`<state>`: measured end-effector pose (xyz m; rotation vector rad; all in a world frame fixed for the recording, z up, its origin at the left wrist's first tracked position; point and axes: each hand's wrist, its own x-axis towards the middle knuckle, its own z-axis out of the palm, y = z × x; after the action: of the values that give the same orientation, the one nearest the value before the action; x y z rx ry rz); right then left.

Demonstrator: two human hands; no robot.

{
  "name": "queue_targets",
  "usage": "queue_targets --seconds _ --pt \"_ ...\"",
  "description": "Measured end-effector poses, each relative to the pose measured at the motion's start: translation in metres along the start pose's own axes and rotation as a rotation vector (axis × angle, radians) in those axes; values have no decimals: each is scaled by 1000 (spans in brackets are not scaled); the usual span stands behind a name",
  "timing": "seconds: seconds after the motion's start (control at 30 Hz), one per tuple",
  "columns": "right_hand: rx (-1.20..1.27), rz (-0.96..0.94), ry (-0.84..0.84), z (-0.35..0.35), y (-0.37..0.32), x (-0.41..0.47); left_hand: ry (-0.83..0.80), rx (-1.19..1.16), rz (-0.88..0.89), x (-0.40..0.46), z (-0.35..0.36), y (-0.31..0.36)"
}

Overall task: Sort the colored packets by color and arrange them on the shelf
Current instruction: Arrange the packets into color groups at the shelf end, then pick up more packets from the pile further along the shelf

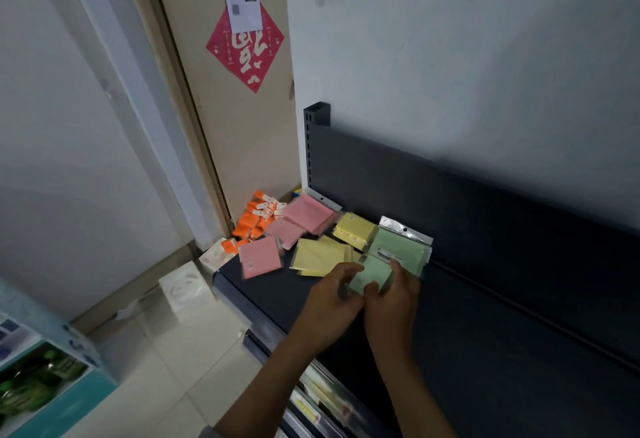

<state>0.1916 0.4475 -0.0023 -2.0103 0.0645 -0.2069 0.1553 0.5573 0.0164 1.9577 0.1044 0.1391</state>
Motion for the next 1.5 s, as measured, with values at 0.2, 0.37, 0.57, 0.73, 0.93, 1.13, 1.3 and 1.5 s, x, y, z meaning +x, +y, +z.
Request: queue_targets --seconds 0.2,0.37,0.57,0.73,0.93,1.13,1.3,1.5 --pt "-59 91 38 16 2 11 -92 117 56 20 -11 -6" --pt "-132 111 135 31 -1 11 -217 129 76 29 -26 -18" --pt "-171 76 249 41 -12 9 -225 81 126 33 -41 -22" --pt "-101 31 279 47 -23 1 -170 21 192 38 -53 -24" --pt "-139 23 328 42 -19 -19 -238 -45 235 37 -52 -32" --pt "-103 69 472 34 -4 -58 -426 -133 341 24 -35 -23" --pt "-129 108 628 4 0 -82 -568 -174 393 6 -11 -7" --pt "-146 175 844 -38 7 -102 -683 -152 428 -16 25 9"
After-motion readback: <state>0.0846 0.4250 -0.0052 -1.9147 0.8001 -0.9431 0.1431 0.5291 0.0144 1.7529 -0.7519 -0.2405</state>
